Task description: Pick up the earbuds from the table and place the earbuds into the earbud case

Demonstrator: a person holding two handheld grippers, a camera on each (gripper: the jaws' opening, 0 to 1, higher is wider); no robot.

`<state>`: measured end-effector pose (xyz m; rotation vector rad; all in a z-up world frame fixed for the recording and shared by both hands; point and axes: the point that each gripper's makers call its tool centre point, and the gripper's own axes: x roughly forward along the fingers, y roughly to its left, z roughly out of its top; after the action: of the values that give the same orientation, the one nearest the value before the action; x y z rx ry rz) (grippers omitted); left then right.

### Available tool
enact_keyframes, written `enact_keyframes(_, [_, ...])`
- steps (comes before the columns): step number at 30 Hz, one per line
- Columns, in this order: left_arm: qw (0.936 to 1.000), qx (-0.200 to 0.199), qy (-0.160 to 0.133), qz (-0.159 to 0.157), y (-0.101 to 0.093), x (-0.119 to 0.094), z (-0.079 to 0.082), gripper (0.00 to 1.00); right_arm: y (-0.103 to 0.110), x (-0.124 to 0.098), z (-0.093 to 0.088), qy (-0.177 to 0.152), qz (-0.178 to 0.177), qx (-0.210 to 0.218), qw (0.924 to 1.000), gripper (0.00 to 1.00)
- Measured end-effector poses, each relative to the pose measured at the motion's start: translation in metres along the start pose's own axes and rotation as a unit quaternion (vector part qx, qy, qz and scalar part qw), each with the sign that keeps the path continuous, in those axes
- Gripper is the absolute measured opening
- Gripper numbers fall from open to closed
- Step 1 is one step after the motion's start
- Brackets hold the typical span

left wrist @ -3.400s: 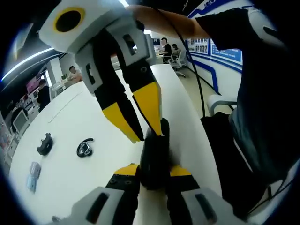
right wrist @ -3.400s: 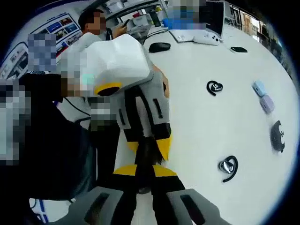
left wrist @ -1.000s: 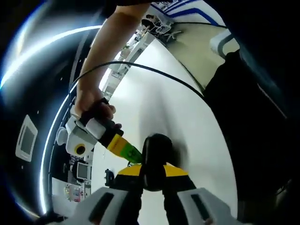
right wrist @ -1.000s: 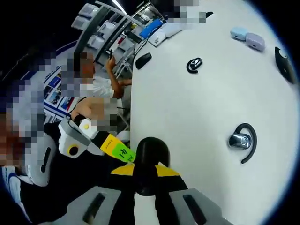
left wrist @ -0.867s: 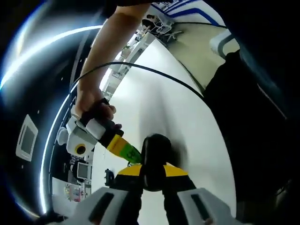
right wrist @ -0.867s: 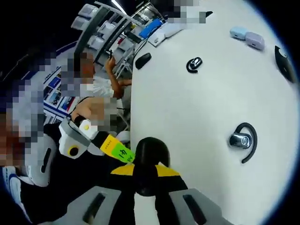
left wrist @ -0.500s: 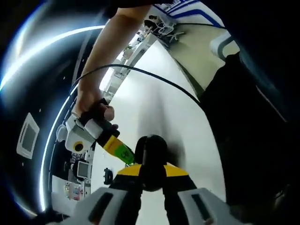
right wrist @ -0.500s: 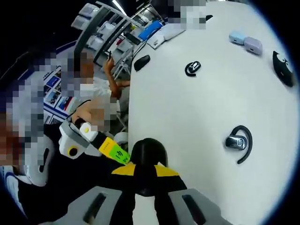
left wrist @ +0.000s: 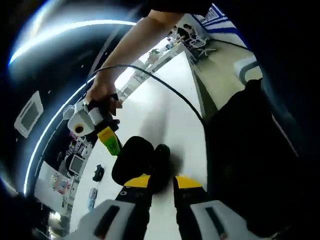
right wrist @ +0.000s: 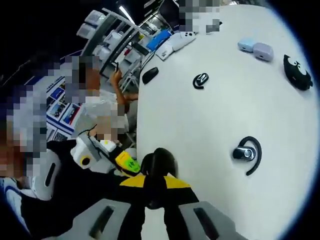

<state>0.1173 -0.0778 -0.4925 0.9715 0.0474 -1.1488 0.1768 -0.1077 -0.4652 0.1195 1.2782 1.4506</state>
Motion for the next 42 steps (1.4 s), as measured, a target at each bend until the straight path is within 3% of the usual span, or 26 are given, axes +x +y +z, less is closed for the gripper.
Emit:
enact_keyframes(2, [0.9999, -0.014, -0.002, -0.001, 0.0, 0.0, -0.002, 0.18, -0.004, 0.0, -0.001, 0.004, -0.018, -0.014, 0.9997, 0.11])
enact_keyframes(4, [0.9992, -0.04, -0.008, -0.002, -0.001, 0.001, -0.003, 0.18, 0.001, 0.001, 0.001, 0.0, -0.022, -0.026, 0.9994, 0.12])
enact_keyframes(9, [0.998, -0.062, -0.008, -0.008, -0.004, 0.004, -0.009, 0.19, 0.006, 0.002, 0.002, -0.003, -0.031, -0.044, 0.9985, 0.13])
enact_keyframes(15, [0.9951, -0.096, -0.02, -0.007, -0.005, 0.006, -0.004, 0.2, -0.004, 0.001, -0.003, 0.009, -0.087, -0.098, 0.9914, 0.13])
enact_keyframes(21, [0.9902, -0.135, -0.037, -0.009, -0.003, 0.004, 0.0, 0.26, 0.001, 0.006, -0.009, -0.007, -0.102, -0.127, 0.9867, 0.17])
enact_keyframes(24, [0.9844, -0.166, -0.058, -0.004, 0.003, 0.003, 0.007, 0.29, -0.005, 0.003, -0.008, -0.02, -0.122, -0.139, 0.9826, 0.21])
enact_keyframes(26, [0.979, -0.19, -0.073, -0.005, 0.007, 0.001, 0.011, 0.33, -0.013, -0.003, -0.004, -0.037, -0.145, -0.16, 0.9757, 0.24])
enact_keyframes(28, [0.9781, -0.194, -0.075, -0.004, 0.01, 0.001, 0.01, 0.38, -0.015, -0.008, -0.005, -0.057, -0.158, -0.171, 0.9708, 0.26])
enact_keyframes(30, [0.9756, -0.204, -0.08, 0.0, 0.015, 0.0, 0.011, 0.42, -0.014, -0.012, -0.005, -0.099, -0.165, -0.168, 0.9668, 0.28])
enact_keyframes(33, [0.9602, -0.26, -0.102, 0.0, 0.026, -0.001, 0.015, 0.46, -0.014, -0.018, -0.01, -0.148, -0.177, -0.155, 0.9607, 0.3])
enact_keyframes(35, [0.9536, -0.281, -0.107, 0.002, 0.033, -0.001, 0.014, 0.49, -0.016, -0.024, -0.013, -0.182, -0.194, -0.146, 0.9528, 0.3])
enact_keyframes(36, [0.9505, -0.294, -0.102, 0.008, 0.038, 0.0, 0.01, 0.52, -0.017, -0.025, -0.016, -0.189, -0.202, -0.145, 0.9499, 0.31])
enact_keyframes(38, [0.9528, -0.292, -0.082, 0.014, 0.046, 0.004, 0.0, 0.55, -0.02, -0.03, -0.025, -0.204, -0.227, -0.143, 0.9416, 0.3])
enact_keyframes(40, [0.9537, -0.293, -0.067, 0.008, 0.047, 0.009, -0.009, 0.57, -0.012, -0.027, -0.029, -0.239, -0.212, -0.119, 0.9401, 0.3])
enact_keyframes(41, [0.952, -0.3, -0.062, 0.0, 0.044, 0.012, -0.009, 0.58, -0.01, -0.025, -0.03, -0.248, -0.208, -0.114, 0.9392, 0.3])
enact_keyframes(42, [0.9463, -0.317, -0.059, -0.017, 0.04, 0.017, -0.008, 0.59, -0.008, -0.021, -0.033, -0.265, -0.208, -0.105, 0.9358, 0.29])
